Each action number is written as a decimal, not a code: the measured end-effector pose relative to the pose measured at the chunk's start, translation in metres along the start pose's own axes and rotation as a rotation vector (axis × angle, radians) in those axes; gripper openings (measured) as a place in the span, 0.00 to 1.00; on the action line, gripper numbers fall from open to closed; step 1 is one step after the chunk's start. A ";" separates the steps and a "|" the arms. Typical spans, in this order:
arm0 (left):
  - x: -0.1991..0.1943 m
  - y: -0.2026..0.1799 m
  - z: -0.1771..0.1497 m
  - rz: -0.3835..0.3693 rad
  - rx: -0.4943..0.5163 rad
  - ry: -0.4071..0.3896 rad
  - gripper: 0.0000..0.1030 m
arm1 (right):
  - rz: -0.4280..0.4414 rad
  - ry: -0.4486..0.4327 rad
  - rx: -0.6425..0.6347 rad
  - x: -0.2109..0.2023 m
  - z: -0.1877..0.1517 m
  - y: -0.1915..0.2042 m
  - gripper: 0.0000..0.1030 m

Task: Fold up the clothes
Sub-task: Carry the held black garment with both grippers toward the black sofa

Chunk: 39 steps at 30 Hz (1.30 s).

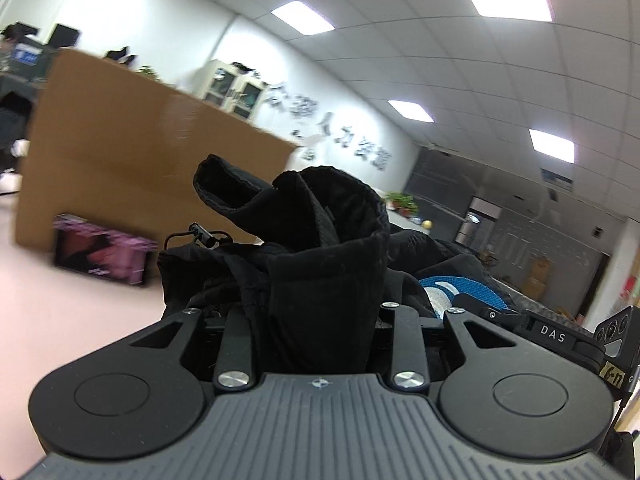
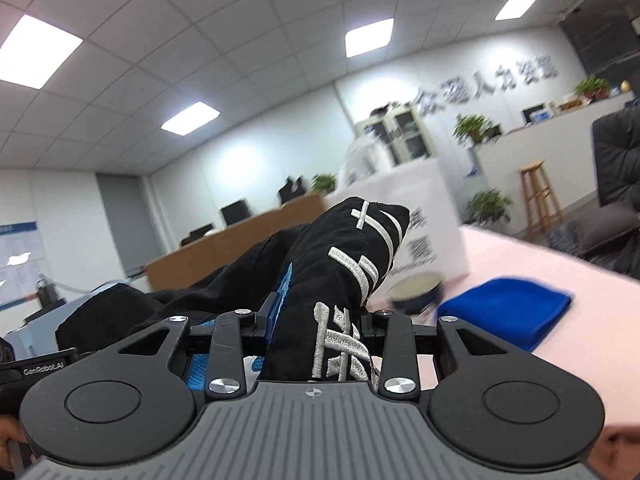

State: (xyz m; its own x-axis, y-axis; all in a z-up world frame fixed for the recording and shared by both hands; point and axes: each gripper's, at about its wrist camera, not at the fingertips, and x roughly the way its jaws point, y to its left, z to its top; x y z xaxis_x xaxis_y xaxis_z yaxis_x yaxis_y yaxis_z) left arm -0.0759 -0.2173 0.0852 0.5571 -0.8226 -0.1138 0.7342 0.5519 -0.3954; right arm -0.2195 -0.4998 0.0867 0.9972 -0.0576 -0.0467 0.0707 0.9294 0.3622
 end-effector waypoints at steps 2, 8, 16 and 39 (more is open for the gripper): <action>0.019 -0.015 -0.001 -0.025 0.015 0.006 0.27 | -0.038 -0.032 -0.001 -0.008 0.009 -0.017 0.30; 0.084 -0.059 -0.012 -0.093 0.043 0.037 0.27 | -0.169 -0.085 -0.011 -0.023 0.026 -0.070 0.30; 0.161 -0.106 -0.044 -0.147 0.076 0.069 0.27 | -0.319 -0.102 -0.026 -0.028 0.031 -0.130 0.30; 0.234 -0.153 -0.152 -0.088 0.090 0.306 0.75 | -0.680 0.160 0.008 -0.004 -0.026 -0.249 0.51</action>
State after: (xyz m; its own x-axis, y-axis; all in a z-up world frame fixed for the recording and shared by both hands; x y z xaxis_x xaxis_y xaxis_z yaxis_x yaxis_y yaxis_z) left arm -0.1166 -0.5146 -0.0193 0.3574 -0.8633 -0.3563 0.8136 0.4751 -0.3351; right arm -0.2421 -0.7215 -0.0274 0.7159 -0.5712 -0.4015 0.6791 0.7032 0.2105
